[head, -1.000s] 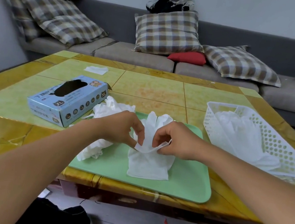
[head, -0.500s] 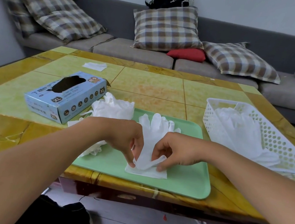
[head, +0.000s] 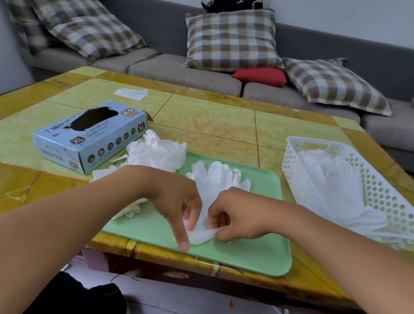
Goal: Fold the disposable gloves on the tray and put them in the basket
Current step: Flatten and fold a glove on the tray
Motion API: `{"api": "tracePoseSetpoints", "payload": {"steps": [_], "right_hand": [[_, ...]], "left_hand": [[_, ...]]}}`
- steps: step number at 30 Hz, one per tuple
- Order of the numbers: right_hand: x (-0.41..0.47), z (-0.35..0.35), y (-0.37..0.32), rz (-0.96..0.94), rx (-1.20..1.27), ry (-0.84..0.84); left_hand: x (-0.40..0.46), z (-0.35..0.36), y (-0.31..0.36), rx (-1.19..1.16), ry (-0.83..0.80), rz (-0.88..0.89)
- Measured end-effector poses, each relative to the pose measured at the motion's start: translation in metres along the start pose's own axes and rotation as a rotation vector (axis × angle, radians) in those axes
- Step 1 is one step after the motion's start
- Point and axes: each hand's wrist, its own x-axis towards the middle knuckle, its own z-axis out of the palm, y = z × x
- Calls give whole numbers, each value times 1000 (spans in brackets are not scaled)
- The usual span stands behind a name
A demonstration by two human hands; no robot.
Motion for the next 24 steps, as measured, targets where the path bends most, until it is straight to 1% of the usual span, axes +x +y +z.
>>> {"api": "tracePoseSetpoints", "payload": {"steps": [1, 2, 3, 4, 5, 7, 9, 11, 12, 13, 15, 16, 17, 20, 22, 24], "right_hand": [[-1, -4, 0, -5, 54, 4], [-2, -10, 2, 3, 170, 19], [-5, -18, 4, 12, 342, 55], [-10, -29, 6, 20, 549, 110], [-13, -38, 9, 31, 777, 161], [-21, -55, 13, 13, 1172, 201], [-26, -67, 14, -50, 1417, 209], [-29, -74, 11, -150, 1610, 206], [-31, -75, 10, -202, 1664, 201], [-32, -75, 9, -257, 1660, 195], [-32, -69, 6, -354, 1548, 205], [-33, -64, 2, -349, 1499, 240], [-32, -60, 0, -290, 1478, 301], [-31, -58, -7, -98, 1460, 568], [-34, -63, -6, -46, 1464, 716], [-43, -75, -6, -46, 1407, 822]], "left_hand": [[-2, -2, 3, 25, 32, -2], [-5, -7, 6, 46, 79, 1], [-9, -12, 8, 44, 143, 15], [-13, -18, 8, -10, 227, 47], [-16, -23, 8, -127, 324, 105], [-20, -30, 9, -491, 530, 255], [-19, -34, 17, -868, 658, 351], [-14, -40, 28, -1113, 729, 359], [-12, -43, 33, -1186, 760, 347], [-12, -46, 38, -1232, 791, 326], [-10, -51, 45, -1294, 836, 291], [-9, -52, 47, -1320, 852, 282], [-9, -53, 49, -1343, 857, 284], [-9, -54, 51, -1349, 861, 316], [-9, -58, 52, -1342, 878, 342], [-9, -63, 57, -1330, 904, 348]]}}
